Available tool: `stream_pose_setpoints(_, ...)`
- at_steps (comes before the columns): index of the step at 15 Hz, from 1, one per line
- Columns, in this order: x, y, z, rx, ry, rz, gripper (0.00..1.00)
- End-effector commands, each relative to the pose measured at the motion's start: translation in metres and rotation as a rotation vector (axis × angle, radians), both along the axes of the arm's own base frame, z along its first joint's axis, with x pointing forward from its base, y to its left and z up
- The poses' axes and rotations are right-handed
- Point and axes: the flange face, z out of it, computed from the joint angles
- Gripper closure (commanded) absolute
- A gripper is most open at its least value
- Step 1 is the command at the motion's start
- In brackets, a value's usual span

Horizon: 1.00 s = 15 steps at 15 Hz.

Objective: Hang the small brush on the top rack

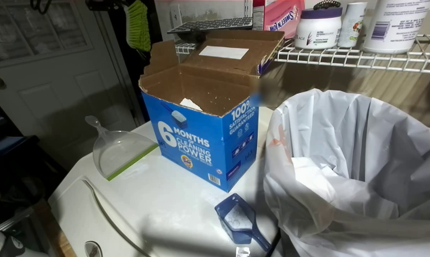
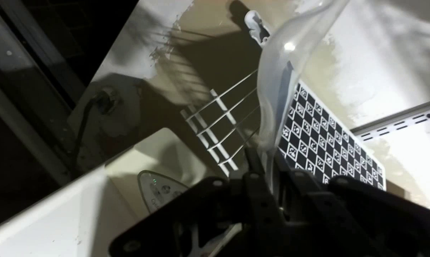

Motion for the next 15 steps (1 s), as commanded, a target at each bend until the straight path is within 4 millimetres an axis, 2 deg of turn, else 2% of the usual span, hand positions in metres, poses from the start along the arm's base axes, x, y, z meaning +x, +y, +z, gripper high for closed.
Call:
stream_pose_setpoints(1,0.002,0.000,0.000,0.001,-0.003,0.001,0.90)
stream_pose_setpoints(9,0.002,-0.002,-0.003,-0.001,0.005,0.001,0.90)
stream_pose_setpoints(10,0.002,-0.001,-0.003,-0.001,0.005,0.001,0.97)
stream_pose_setpoints(15,0.002,-0.016,0.018,-0.067,-0.069,0.009,0.97)
